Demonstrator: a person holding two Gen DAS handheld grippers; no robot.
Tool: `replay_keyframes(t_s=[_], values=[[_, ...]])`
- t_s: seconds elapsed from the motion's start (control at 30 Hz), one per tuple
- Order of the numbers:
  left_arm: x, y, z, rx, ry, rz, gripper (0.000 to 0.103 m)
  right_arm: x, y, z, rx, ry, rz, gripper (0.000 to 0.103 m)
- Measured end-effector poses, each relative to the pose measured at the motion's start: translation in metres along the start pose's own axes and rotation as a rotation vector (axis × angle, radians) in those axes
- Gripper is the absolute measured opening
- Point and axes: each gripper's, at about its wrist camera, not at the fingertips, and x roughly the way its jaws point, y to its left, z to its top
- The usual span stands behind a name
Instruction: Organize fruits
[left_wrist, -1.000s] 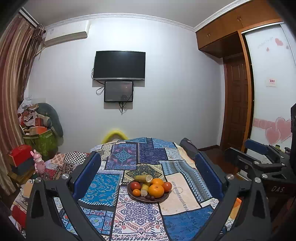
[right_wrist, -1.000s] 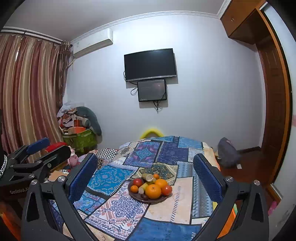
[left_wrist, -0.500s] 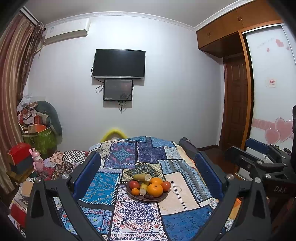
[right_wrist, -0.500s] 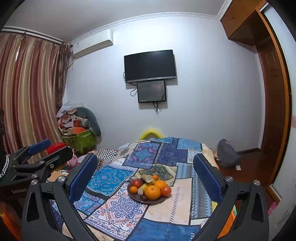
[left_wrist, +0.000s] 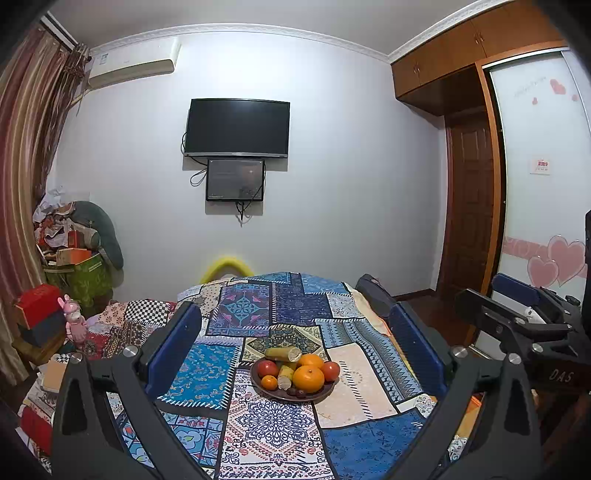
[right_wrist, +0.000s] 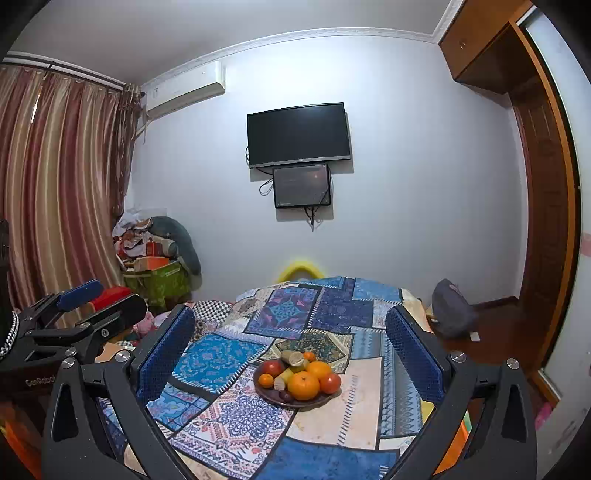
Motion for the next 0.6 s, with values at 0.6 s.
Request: replay_keyframes(t_s=[0.6], values=[[0.0028, 0.0015, 0.0011, -0.019, 0.023, -0.021, 0.103, 0.0004, -0.0011, 0.0009, -0.001, -0.006, -0.001, 0.103]])
